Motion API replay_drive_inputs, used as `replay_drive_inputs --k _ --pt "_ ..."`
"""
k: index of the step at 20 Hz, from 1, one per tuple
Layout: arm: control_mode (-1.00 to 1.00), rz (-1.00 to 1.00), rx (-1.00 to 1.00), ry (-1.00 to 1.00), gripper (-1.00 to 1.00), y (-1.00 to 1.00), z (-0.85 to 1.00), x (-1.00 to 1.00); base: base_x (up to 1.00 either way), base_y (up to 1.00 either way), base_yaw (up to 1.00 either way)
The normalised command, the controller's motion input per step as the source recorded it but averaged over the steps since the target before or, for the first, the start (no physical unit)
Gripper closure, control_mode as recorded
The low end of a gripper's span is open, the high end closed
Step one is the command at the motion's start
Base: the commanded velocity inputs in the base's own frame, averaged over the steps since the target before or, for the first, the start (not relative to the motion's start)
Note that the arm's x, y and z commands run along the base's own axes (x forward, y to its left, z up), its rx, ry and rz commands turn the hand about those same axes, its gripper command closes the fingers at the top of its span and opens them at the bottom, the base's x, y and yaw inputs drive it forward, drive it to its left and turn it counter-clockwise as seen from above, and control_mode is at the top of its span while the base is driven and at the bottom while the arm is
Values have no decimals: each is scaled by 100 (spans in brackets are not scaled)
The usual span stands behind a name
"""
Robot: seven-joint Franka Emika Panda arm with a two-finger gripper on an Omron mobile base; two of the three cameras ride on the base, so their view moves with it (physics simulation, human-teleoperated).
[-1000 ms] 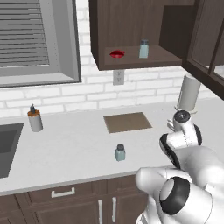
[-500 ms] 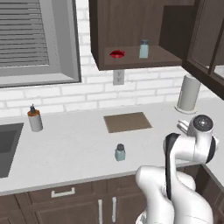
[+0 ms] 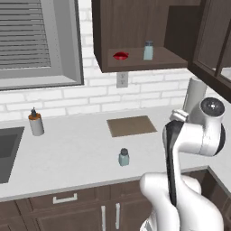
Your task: Put the shaker and condiment bottle from the counter next to their counterparts in the cabinet.
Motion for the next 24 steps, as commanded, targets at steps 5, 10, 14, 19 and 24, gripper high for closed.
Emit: replay_drive_inputs --k 5,10,14,19,24 --pt "-100 15 -5 -12 100 57 100 -4 0 0 0" --pt "-100 12 -4 -18 100 35 100 -16 0 0 0" --pt "-100 12 0 -9 100 12 98 -5 0 0 0" --pt "-100 10 -5 -6 100 2 72 -2 0 0 0" --pt "-100 12 -20 -7 100 30 39 -3 0 0 0"
